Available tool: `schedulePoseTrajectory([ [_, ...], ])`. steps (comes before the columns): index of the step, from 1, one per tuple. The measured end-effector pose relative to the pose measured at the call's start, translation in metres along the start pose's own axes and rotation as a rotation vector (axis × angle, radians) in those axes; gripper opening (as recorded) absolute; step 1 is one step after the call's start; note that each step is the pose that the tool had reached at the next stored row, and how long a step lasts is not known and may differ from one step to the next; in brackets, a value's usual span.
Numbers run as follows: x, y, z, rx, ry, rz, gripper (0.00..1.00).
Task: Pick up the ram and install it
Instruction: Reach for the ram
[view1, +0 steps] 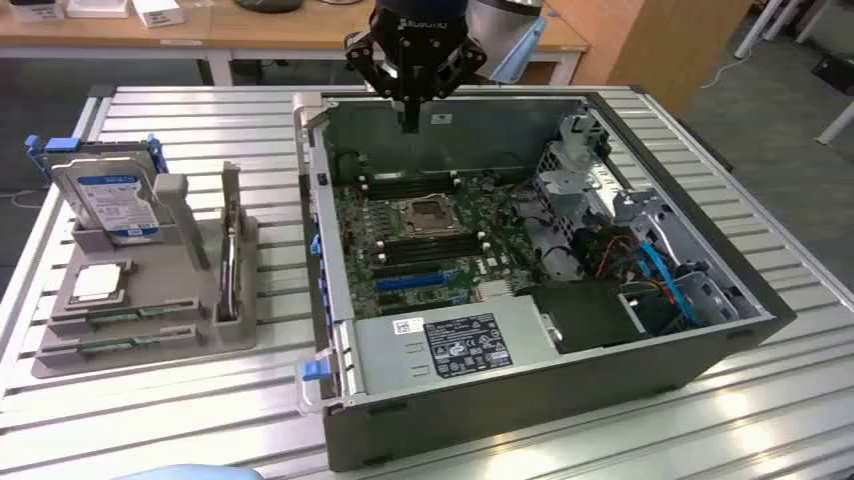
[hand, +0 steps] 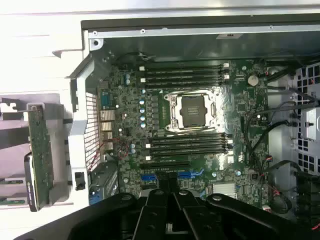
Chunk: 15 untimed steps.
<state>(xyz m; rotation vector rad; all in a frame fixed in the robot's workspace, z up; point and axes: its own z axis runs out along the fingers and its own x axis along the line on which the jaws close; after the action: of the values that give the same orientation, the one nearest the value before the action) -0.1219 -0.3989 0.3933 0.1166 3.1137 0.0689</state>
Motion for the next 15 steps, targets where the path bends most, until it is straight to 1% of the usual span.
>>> schedulePoseTrajectory([
  [12,0.0001,0.0000,0.0000,0.0000,0.0000,0.000,0.10],
  [15,0.0068,-0.0005,-0.0002,0.0001,0.0000,0.000,0.10],
])
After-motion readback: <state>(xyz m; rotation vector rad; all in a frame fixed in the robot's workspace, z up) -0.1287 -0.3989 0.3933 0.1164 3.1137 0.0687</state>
